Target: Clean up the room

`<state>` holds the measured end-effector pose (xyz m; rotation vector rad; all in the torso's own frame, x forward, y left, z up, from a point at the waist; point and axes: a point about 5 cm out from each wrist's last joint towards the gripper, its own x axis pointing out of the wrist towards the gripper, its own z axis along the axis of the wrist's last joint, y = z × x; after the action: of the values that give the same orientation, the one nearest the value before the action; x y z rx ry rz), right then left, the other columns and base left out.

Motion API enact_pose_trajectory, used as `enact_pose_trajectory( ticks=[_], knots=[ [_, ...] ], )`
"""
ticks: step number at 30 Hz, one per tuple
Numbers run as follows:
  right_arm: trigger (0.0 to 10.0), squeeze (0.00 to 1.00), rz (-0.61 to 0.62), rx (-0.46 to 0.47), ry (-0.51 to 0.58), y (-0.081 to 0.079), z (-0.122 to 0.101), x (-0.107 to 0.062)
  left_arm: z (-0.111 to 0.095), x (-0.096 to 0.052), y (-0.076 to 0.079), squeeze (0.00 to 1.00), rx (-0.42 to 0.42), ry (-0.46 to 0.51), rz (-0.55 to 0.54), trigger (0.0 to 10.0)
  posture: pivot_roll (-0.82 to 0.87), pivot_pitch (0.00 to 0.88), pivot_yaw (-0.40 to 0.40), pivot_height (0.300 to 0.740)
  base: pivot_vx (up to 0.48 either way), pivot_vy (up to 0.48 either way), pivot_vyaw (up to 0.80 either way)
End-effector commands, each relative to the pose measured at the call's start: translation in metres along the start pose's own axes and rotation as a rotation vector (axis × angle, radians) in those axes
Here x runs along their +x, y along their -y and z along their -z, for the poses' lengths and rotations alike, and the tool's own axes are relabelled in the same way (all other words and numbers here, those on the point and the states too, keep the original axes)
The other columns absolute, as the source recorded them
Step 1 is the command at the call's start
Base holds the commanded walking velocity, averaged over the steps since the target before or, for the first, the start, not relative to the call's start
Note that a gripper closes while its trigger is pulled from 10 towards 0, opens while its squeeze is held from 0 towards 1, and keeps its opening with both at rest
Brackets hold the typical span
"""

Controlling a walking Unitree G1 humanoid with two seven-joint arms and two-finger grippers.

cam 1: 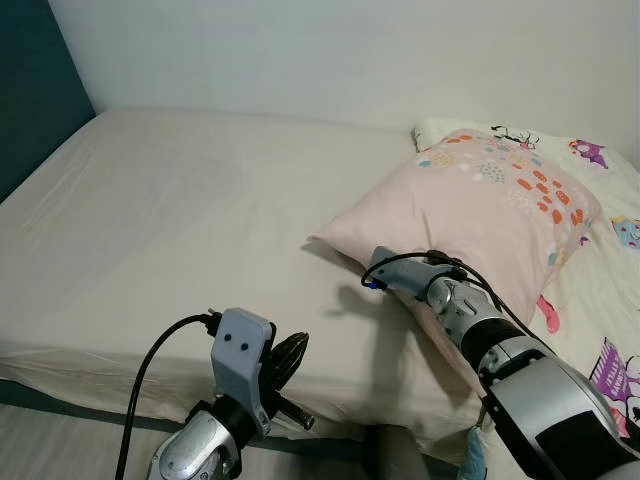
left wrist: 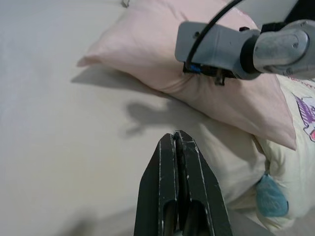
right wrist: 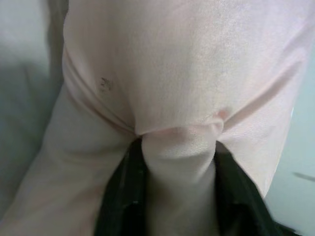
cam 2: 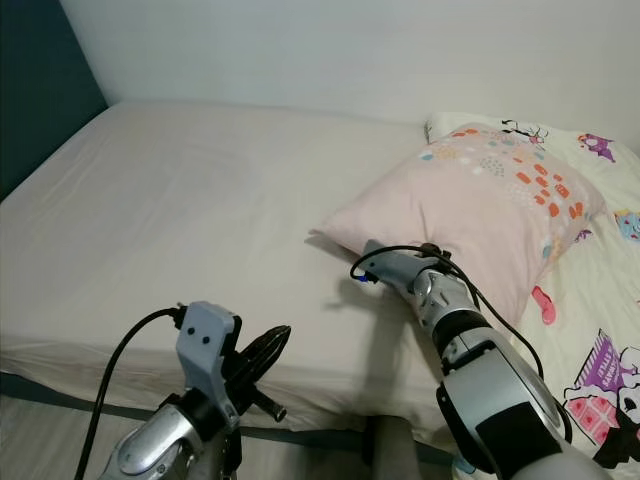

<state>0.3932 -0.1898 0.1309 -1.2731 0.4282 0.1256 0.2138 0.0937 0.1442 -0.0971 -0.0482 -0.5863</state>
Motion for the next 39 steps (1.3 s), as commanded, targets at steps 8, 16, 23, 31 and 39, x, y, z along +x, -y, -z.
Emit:
enact_pose_trajectory(
  ticks=[8,16,23,31,39],
  knots=[
    [0.0,0.00,0.021,0.163,-0.017,0.007,0.015,0.000,0.005,0.002,-0.009,0.00,0.013,-0.002,-0.037,10.0,0.07,0.168,-0.090,0.600,0.000,0.000,0.00],
    [0.0,0.00,-0.103,0.374,0.231,0.009,-0.036,-0.003,0.003,0.006,-0.017,0.00,0.023,0.012,-0.057,10.0,0.06,0.142,-0.082,0.600,0.000,0.000,0.00],
    [0.0,0.00,-0.333,0.429,0.488,-0.002,-0.084,-0.015,0.001,0.007,-0.024,0.00,0.025,0.026,-0.068,10.0,0.05,0.121,-0.067,0.600,0.000,0.000,0.00],
    [0.0,0.00,-0.601,0.398,0.760,-0.010,-0.131,-0.039,-0.002,0.012,-0.031,0.00,0.033,0.045,-0.072,10.0,0.04,0.105,-0.063,0.600,0.000,0.000,0.00],
    [0.0,0.00,-0.855,0.387,1.026,-0.007,-0.163,-0.067,-0.004,0.010,-0.042,0.00,0.051,0.054,-0.118,10.0,0.04,0.097,-0.063,0.600,0.000,0.000,0.00]
  ],
)
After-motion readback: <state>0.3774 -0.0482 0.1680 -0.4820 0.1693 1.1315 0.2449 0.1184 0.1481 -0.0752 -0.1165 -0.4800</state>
